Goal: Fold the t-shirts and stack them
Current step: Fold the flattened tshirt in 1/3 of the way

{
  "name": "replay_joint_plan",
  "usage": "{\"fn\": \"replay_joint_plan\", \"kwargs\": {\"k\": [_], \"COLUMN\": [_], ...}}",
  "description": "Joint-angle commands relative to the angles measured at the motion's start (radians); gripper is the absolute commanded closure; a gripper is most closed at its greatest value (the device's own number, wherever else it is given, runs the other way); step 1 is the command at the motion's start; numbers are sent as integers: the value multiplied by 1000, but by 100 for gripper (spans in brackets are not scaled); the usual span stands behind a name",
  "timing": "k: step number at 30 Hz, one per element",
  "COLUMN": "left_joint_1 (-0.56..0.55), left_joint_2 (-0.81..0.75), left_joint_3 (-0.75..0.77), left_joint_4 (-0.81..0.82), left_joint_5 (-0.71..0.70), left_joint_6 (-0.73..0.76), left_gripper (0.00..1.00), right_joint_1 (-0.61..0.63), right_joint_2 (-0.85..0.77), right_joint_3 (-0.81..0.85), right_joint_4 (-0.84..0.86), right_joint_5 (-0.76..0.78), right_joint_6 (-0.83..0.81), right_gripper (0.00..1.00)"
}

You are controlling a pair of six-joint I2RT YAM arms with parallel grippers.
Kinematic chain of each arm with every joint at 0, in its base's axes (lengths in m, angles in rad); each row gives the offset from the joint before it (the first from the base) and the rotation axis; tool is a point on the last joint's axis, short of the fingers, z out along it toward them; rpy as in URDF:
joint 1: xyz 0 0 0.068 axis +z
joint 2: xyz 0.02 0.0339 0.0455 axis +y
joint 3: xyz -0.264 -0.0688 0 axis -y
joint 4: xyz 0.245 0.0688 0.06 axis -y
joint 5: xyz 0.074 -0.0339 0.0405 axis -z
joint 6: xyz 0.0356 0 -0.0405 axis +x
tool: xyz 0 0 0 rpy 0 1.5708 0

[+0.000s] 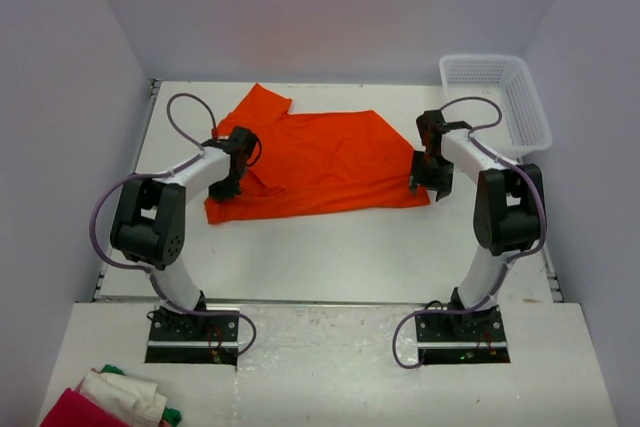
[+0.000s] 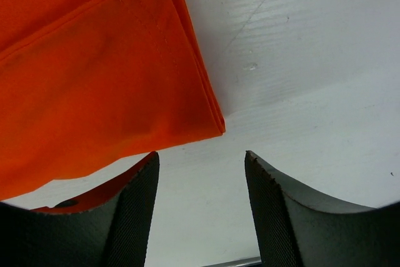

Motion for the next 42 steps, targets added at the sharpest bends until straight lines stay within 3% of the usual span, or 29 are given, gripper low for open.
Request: {"fn": "replay_joint_plan", "kwargs": {"k": [1,7,20,30,37,40,42], "left_joint_1": [19,39,45,45,45,45,45], "left_joint_2": [6,6,56,61,64,87,102], "left_joint_3": [79,105,118,125,112,126,132], "left_joint_4": [9,9,-2,-6,-6,-12,-17], "left_joint_5": [-26,-58,-61,-57,-68,-67,-74], "left_joint_6": [22,13,2,-9,-12,-13,-15], "left_gripper": [100,100,100,100,100,100,100], "right_joint_1": [-7,-24,-49,-47,-46,-44,-43], "right_joint_2": [34,71,123,151,154,132,86], "right_joint_3": [42,51,98,131,129,114,92], "right_joint_4": [-26,-28,-60,-80,-82,-60,-27], "right_joint_5": [-23,-28,-11,-35,-55,9,50], "right_joint_6": [7,0,-2,-17,-11,21,41], "right_gripper": [42,58,67,80,68,72,67]}}
